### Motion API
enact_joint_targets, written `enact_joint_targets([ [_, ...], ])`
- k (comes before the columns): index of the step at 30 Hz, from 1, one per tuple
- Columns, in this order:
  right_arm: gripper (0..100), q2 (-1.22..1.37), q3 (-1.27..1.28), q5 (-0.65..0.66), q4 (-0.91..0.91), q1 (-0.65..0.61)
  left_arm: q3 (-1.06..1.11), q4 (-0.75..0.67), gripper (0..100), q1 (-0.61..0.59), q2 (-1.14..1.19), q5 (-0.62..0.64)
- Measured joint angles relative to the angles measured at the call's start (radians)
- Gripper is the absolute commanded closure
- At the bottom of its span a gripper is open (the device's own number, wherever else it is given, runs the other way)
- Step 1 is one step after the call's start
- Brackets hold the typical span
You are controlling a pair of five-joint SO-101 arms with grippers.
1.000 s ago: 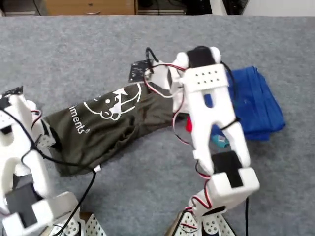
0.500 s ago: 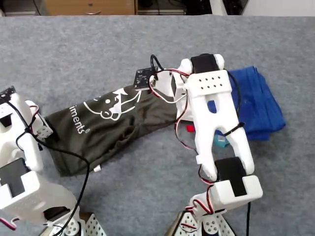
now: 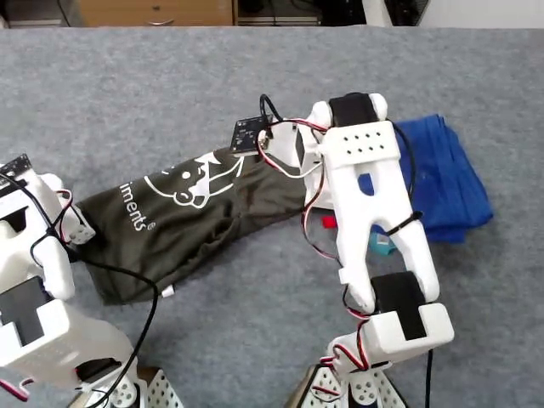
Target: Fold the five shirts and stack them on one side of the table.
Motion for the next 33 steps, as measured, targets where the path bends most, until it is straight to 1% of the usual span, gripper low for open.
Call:
enact_joint_targets([
  [3,99.4,0.000,0.000,0.000,0.000,0.000,0.006,-0.003,82,0.000,-0.002,0.000],
  [10,99.4,-0.077,0.000,0.000,0.000,0.000,0.012,0.009,92,0.008,-0.003,0.000],
  [15,99.4,-0.130,0.002,0.000,0.000,0.000,-0.006,0.049,98,0.077,0.063,-0.002],
  [21,99.4,-0.138,0.003,0.000,0.000,0.028,-0.143,0.178,98,0.080,0.173,-0.002],
  [25,99.4,-0.138,0.003,0.000,0.000,0.057,-0.252,0.295,98,-0.003,0.201,-0.011],
  [29,99.4,-0.138,0.003,0.000,0.000,0.080,-0.419,0.473,98,-0.083,0.203,-0.118],
  [33,99.4,-0.138,0.003,0.000,0.000,0.091,-0.597,0.640,98,-0.097,0.203,-0.173],
])
